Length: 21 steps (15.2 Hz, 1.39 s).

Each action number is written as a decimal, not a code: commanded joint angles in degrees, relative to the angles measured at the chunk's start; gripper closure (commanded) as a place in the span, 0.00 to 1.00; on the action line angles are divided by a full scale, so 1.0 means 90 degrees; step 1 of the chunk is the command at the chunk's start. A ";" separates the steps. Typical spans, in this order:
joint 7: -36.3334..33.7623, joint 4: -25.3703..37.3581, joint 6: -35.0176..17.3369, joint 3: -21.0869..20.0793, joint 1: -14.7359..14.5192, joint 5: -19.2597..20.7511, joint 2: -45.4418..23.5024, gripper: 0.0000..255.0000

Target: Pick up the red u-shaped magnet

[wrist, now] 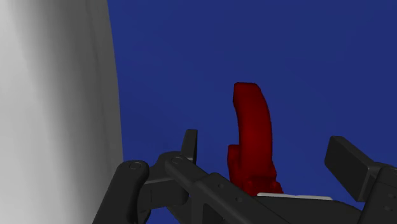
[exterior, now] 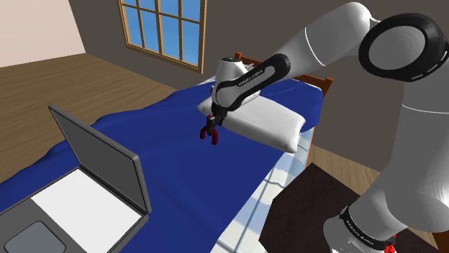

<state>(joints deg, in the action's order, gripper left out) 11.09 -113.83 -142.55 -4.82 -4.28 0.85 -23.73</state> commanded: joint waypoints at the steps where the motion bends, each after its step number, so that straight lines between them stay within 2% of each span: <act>1: 0.0002 0.0001 -0.0132 0.0007 -0.0004 0.0013 -0.0126 0.00; 6: -0.0008 -0.0008 -0.0365 0.0022 -0.0017 0.0035 -0.0351 0.00; 7: -0.0006 0.0006 -0.0352 0.0023 -0.0016 0.0035 -0.0352 1.00; 16: -0.0007 -0.0008 -0.0365 0.0022 -0.0017 0.0035 -0.0351 1.00; 21: 0.0006 0.0009 -0.0037 0.0001 0.0000 0.0005 -0.0040 1.00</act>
<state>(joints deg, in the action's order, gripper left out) 11.17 -114.11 -143.75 -4.77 -4.26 0.93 -24.59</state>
